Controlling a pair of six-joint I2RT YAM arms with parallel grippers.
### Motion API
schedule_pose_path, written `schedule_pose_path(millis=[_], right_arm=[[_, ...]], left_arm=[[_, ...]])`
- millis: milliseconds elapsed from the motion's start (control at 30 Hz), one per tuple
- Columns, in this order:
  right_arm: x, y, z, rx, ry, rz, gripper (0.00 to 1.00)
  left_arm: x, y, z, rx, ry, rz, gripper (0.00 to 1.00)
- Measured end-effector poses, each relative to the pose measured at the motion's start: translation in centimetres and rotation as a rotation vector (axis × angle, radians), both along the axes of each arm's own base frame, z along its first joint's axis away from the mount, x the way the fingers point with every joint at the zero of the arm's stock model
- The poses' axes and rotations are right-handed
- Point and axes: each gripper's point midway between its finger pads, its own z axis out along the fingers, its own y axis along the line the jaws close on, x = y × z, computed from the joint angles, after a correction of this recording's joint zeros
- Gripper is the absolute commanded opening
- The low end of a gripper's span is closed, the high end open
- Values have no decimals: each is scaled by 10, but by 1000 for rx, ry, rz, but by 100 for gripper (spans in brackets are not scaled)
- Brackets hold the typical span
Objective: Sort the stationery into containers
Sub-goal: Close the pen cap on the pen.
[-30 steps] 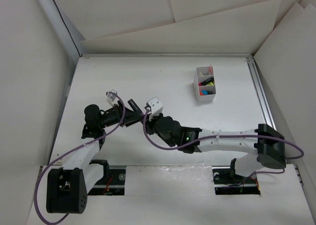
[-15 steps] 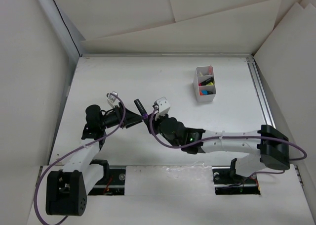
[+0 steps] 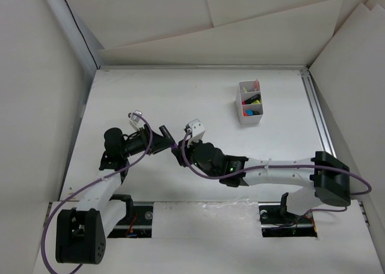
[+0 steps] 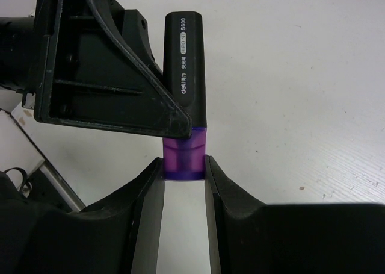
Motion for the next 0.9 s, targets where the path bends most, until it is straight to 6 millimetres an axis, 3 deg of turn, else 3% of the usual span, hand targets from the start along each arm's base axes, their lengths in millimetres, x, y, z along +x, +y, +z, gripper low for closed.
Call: schedule_pose_path(millis=[200, 567, 633, 667, 800, 900], right_arm=[[-3, 2, -3, 5, 22, 16, 10], [-3, 2, -12, -12, 44, 27, 10], [-4, 2, -12, -13, 49, 27, 18], [-4, 2, -12, -11, 51, 27, 30], [-6, 3, -13, -6, 66, 33, 55], [-13, 2, -11, -3, 85, 60, 65]], left_arm=[[2, 0, -3, 11, -14, -3, 35], [1, -2, -4, 14, -21, -15, 12], [1, -2, -5, 14, -19, -16, 10], [1, -2, -5, 14, -19, -16, 8], [3, -1, -5, 20, -26, -9, 7], [6, 0, -6, 29, -36, 9, 7]])
